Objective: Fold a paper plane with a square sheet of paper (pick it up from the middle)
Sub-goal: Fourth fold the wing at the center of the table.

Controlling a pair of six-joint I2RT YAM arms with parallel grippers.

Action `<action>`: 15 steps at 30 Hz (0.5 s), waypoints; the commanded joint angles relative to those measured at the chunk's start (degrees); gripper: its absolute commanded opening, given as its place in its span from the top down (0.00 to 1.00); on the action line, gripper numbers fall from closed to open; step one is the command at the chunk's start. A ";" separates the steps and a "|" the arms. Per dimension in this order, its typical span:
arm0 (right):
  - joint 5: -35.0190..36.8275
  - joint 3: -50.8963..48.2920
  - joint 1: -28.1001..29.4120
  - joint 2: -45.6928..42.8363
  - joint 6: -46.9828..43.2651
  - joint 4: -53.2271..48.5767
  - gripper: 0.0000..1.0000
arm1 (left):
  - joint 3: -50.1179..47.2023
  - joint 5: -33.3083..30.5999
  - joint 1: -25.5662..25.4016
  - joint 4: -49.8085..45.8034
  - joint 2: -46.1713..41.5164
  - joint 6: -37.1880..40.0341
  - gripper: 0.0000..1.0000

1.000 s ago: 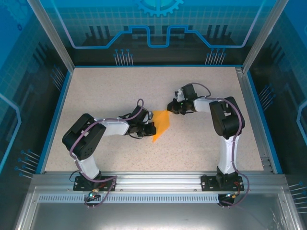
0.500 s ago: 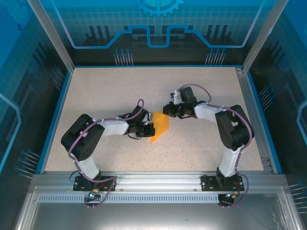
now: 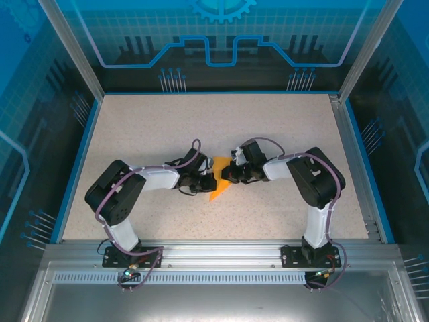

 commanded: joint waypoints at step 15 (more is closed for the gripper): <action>9.50 3.16 1.25 1.74 -2.19 -14.77 0.97 | 1.03 -3.49 -0.26 -11.67 -11.34 -10.32 0.88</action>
